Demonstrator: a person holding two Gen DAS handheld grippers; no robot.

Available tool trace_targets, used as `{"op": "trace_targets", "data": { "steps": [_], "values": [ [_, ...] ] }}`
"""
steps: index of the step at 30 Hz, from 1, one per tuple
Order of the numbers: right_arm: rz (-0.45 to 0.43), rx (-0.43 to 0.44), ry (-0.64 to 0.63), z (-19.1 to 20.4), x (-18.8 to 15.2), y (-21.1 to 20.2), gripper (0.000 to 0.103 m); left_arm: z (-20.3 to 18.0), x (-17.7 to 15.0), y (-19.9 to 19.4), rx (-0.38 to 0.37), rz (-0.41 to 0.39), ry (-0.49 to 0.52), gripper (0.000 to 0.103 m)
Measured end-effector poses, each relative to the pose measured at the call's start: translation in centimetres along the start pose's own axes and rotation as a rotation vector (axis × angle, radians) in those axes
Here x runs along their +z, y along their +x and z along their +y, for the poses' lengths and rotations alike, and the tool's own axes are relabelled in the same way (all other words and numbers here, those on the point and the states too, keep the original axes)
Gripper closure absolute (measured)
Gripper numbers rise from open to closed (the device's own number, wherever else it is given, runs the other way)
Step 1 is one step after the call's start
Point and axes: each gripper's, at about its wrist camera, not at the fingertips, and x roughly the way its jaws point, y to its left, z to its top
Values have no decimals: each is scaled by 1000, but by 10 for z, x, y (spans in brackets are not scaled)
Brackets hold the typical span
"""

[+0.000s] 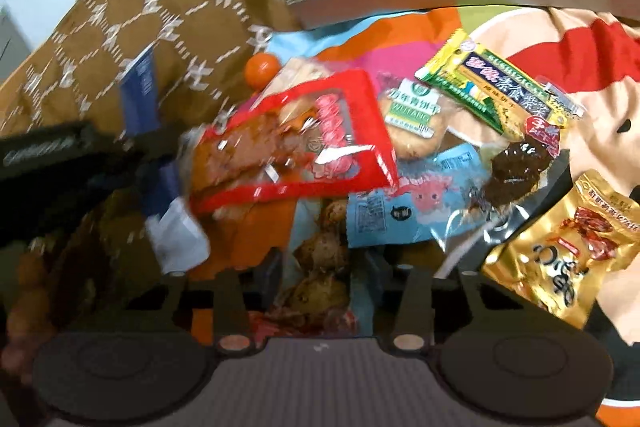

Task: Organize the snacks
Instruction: 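Grasp the clear quail egg bag with the right tool while the left tool lifts the blue packet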

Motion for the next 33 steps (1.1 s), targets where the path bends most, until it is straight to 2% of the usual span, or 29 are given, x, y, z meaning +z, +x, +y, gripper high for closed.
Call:
{"op": "trace_targets", "data": {
  "steps": [3,6,11,15,16,18,20,25,33],
  "values": [
    [39,37,-80,1,-7,-12,57,-4,-5,0,-8,19,18,74],
    [68,59,-145,5,-13,-20,53,-8,-10,-1,-23,33,31,74],
    [47,56,-120,11,-11,-14,44,-13,-15,-1,-26,32,60,74],
    [28,20,-165,24,-14,-5,32,-9,-14,-3,-23,27,43,74],
    [21,10,-179,25,-16,-2,32,-9,-13,-3,-24,25,40,74],
    [4,-8,-185,27,-21,1,36,-8,-12,-3,-23,24,36,74],
    [-21,-37,-181,27,-25,-1,48,-8,-11,-2,-24,26,32,74],
    [-27,-24,-215,25,-30,-10,53,-9,-12,-2,-27,28,43,74],
    [-40,-102,-426,36,-47,-35,56,-14,-15,-4,-12,16,81,74]
  ]
}}
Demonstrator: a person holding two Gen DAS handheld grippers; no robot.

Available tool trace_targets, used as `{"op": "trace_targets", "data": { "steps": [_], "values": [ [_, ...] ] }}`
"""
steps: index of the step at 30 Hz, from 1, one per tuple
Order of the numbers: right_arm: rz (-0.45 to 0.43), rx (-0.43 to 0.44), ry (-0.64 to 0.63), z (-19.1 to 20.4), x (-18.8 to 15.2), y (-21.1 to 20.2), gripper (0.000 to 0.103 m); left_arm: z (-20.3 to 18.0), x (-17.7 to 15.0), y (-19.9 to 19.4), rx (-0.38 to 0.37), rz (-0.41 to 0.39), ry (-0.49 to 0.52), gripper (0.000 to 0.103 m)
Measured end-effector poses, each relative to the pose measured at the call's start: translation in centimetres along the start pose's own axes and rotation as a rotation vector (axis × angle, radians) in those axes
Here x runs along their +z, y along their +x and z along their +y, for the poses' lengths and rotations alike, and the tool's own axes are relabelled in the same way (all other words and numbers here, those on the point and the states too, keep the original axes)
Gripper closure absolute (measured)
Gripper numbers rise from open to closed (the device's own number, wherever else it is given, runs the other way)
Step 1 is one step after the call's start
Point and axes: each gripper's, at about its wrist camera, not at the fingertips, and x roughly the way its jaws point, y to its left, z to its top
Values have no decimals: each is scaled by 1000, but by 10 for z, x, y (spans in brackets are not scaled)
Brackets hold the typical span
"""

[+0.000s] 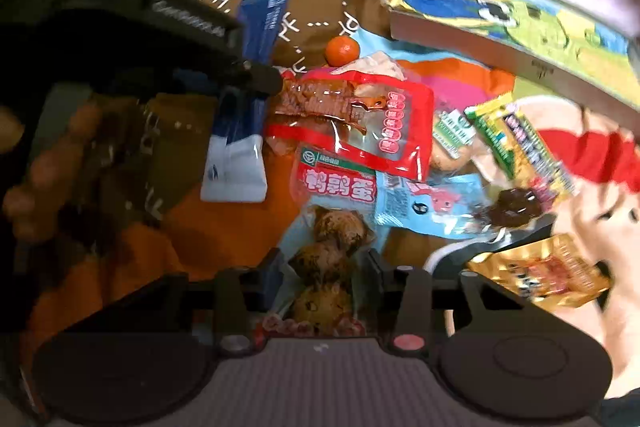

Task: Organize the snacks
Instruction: 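Grasp the clear quail egg bag with the right tool while the left tool lifts the blue packet, then carry both packets into the metal tray and open both tools to release them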

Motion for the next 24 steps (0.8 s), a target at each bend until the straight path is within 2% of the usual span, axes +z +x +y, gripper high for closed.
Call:
{"op": "trace_targets", "data": {
  "steps": [8,14,19,24],
  "values": [
    [-26,-50,-212,9,-21,-34,56,-13,-10,-7,-8,-2,64,74],
    [-50,-54,-326,8,-39,-53,56,-23,-20,-14,-13,10,94,74],
    [-123,-83,-424,11,-50,-67,56,-29,-25,-22,-7,11,84,74],
    [-174,-136,-435,6,-45,-74,55,-37,-21,-29,4,-13,88,74]
  ]
}}
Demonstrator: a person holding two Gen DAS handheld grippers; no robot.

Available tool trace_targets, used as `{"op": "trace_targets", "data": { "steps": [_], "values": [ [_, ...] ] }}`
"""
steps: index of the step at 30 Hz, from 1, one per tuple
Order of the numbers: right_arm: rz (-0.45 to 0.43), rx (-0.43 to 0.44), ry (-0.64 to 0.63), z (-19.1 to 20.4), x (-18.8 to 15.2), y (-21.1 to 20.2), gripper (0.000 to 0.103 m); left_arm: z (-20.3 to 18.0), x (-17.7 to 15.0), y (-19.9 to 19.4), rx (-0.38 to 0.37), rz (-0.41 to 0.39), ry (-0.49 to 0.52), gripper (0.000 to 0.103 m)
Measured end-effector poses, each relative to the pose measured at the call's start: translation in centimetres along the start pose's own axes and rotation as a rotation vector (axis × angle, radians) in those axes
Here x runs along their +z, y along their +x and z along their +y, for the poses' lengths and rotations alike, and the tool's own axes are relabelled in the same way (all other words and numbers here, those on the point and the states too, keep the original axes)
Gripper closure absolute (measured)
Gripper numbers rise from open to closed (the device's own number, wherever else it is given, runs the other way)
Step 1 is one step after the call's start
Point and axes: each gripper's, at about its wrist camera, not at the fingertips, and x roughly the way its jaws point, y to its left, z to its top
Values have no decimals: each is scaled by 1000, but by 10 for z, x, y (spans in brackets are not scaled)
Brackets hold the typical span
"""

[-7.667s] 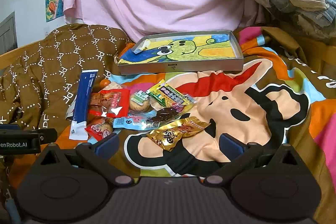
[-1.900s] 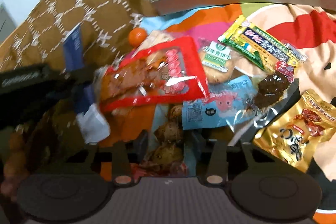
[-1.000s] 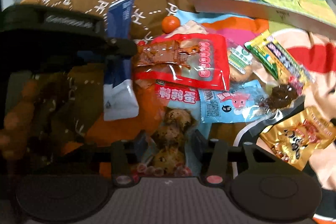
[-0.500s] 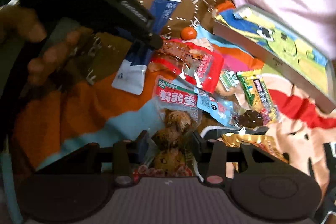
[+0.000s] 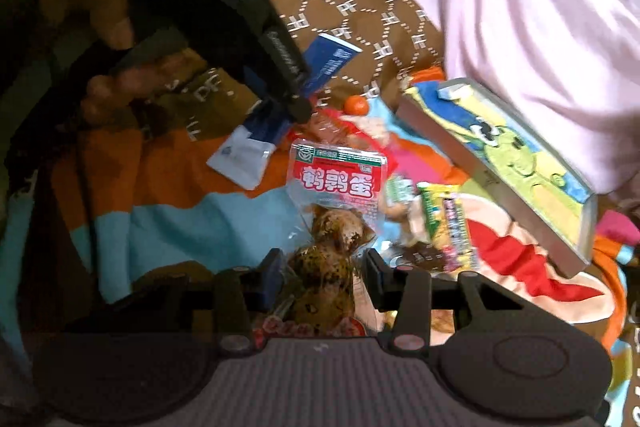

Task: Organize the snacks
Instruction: 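Carry both packets into the metal tray and open both tools to release them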

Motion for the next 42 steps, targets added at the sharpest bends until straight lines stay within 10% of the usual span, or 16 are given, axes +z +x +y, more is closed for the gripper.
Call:
{"op": "trace_targets", "data": {
  "steps": [14,26,42],
  "values": [
    [-73,-125,-191,-81,37,20,54,-49,96,34,-9,-96,37,74],
    [-100,-313,82,-185,44,77,54,-90,188,124,-32,-174,44,74],
    [-37,-306,339,-261,35,161,54,-111,180,229,-51,-25,88,74]
  ]
}}
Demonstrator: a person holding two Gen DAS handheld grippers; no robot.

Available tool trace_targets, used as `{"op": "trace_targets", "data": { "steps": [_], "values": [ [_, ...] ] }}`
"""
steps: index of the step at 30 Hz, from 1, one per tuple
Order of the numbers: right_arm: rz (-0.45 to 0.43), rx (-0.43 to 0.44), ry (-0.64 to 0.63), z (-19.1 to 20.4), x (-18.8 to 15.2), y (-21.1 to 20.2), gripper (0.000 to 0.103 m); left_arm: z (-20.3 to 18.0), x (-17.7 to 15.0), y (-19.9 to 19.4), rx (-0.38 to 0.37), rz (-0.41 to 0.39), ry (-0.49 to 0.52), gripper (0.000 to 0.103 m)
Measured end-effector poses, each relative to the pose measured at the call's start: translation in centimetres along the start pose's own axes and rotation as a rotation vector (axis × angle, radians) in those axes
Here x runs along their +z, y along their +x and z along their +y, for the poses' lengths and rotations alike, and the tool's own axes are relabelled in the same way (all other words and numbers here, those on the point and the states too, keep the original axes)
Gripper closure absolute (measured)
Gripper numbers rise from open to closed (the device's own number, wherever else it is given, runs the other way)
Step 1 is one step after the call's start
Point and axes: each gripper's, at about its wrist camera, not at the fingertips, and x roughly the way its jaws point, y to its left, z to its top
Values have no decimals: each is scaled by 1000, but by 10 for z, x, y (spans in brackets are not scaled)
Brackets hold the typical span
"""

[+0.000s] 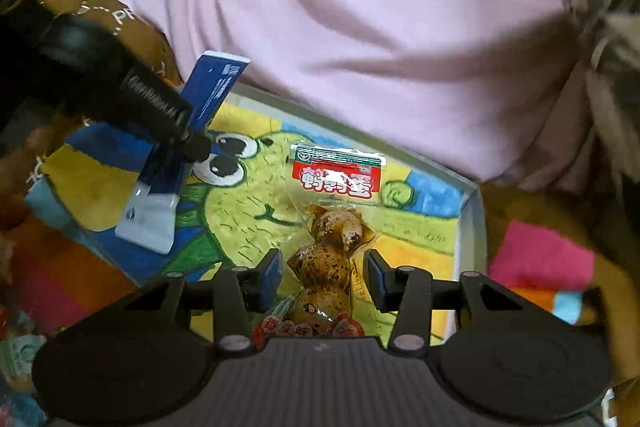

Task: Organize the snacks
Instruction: 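Carry both packets into the metal tray and open both tools to release them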

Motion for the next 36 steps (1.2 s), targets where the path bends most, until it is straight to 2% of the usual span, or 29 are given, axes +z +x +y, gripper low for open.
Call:
{"op": "trace_targets", "data": {
  "steps": [6,13,14,16,18,21,25,26,30,36],
  "values": [
    [49,32,39,0,-4,16,53,4,-5,13,10,29,-4,74],
    [63,34,70,-4,-7,20,47,2,-9,16,36,53,16,71],
    [55,41,79,-5,-7,19,44,1,-10,14,40,53,21,69],
    [28,37,92,-8,-7,14,34,-1,-11,12,49,57,33,56],
    [-4,43,106,-10,-7,7,23,-3,-12,7,52,49,43,50],
    [-47,51,131,-13,-7,-6,17,-5,-12,-5,61,18,42,34],
    [-102,64,181,-14,-8,-27,7,-6,-10,-28,61,-31,33,21],
    [-116,63,197,-14,-9,-32,2,-6,-10,-35,65,-45,38,18],
    [-170,58,250,-11,-12,-61,0,-6,-15,-66,85,-111,44,1],
    [-192,101,297,-5,-16,-105,0,-2,-33,-116,97,-155,53,1]
  ]
}}
